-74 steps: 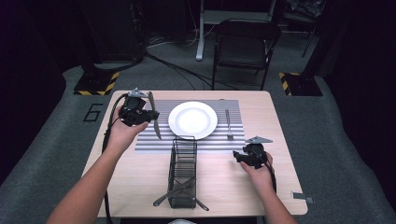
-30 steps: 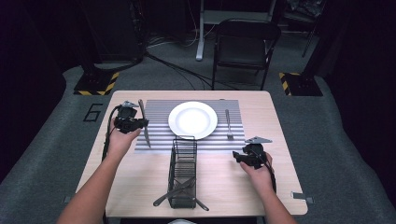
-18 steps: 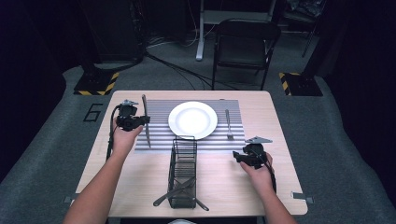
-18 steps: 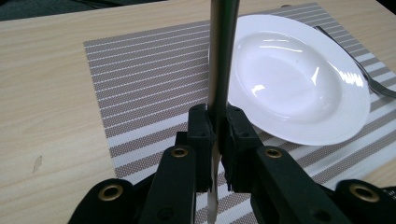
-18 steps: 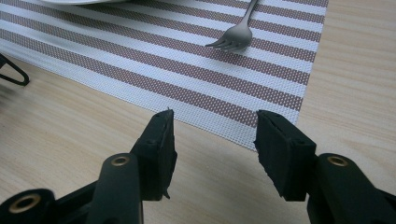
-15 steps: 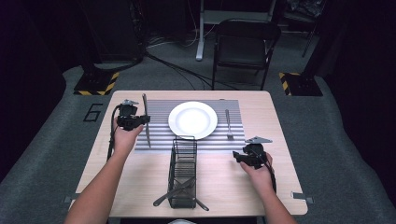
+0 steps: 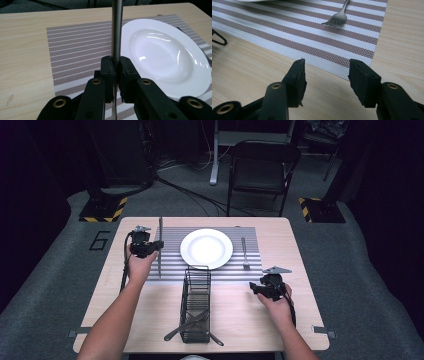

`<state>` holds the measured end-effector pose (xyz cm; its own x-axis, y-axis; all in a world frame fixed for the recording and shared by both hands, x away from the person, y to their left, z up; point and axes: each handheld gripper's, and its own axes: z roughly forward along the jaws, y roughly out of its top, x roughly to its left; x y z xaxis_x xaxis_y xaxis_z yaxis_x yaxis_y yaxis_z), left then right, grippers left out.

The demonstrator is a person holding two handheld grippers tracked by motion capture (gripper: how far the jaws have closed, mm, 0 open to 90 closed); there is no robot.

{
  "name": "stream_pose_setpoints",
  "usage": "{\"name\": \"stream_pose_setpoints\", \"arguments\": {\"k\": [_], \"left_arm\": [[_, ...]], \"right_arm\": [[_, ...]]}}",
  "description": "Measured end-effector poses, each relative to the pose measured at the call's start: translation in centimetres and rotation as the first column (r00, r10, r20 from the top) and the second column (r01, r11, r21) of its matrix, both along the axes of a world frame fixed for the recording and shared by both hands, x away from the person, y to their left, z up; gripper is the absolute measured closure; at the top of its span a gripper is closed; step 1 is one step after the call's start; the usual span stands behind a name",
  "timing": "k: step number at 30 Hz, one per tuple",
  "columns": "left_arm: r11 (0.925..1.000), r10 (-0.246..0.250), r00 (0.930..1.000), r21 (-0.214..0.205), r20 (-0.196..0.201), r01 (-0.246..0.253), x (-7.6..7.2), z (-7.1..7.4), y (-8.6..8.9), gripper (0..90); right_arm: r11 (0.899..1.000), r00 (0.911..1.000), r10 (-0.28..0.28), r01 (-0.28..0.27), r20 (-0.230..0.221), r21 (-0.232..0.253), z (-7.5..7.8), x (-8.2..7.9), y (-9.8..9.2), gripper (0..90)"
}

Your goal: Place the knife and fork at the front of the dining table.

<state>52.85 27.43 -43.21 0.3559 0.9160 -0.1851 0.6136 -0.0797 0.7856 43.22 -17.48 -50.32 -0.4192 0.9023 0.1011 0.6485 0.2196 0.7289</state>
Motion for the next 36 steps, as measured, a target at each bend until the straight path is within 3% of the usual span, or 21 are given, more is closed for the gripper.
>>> {"name": "stream_pose_setpoints", "arguments": {"k": [8, 20, 24, 27, 32, 33, 36], "left_arm": [[0.9987, 0.044, 0.9989, -0.027, 0.014, -0.044, 0.7, -0.4, -0.4, 82.7], [0.9941, 0.107, 0.9940, 0.020, -0.024, -0.107, 2.1, -2.3, -0.9, 82.6], [0.9874, 0.158, 0.9866, 0.013, -0.040, -0.158, 2.8, -3.0, -1.2, 82.7], [0.9826, 0.184, 0.9803, 0.035, -0.071, -0.182, 3.4, -3.0, -1.4, 82.6], [0.9767, 0.214, 0.9746, 0.025, -0.065, -0.213, 4.0, -2.8, -1.8, 82.6], [0.9712, 0.238, 0.9675, 0.019, -0.085, -0.238, 4.3, -2.9, -2.0, 82.7], [0.9672, 0.254, 0.9628, 0.024, -0.092, -0.253, 4.6, -3.1, -2.2, 82.7]], "right_arm": [[1.000, 1.0000, 0.005, -0.005, -0.004, 0.001, 0.0, 0.0, 0.0, 47.2], [1.000, 0.9999, 0.006, -0.006, -0.015, 0.017, -0.1, 0.1, -0.1, 47.2], [1.000, 0.9998, 0.007, -0.006, -0.017, 0.019, -0.1, 0.1, 0.0, 47.2], [1.000, 0.9999, 0.008, -0.008, -0.014, 0.019, -0.1, 0.1, 0.0, 47.2], [1.000, 0.9998, 0.007, -0.006, -0.017, 0.023, -0.2, 0.1, 0.0, 47.2], [1.000, 0.9998, 0.007, -0.007, -0.018, 0.024, -0.2, 0.1, 0.0, 47.2], [1.000, 0.9998, 0.008, -0.008, -0.015, 0.023, -0.2, 0.1, 0.0, 47.1]]}}
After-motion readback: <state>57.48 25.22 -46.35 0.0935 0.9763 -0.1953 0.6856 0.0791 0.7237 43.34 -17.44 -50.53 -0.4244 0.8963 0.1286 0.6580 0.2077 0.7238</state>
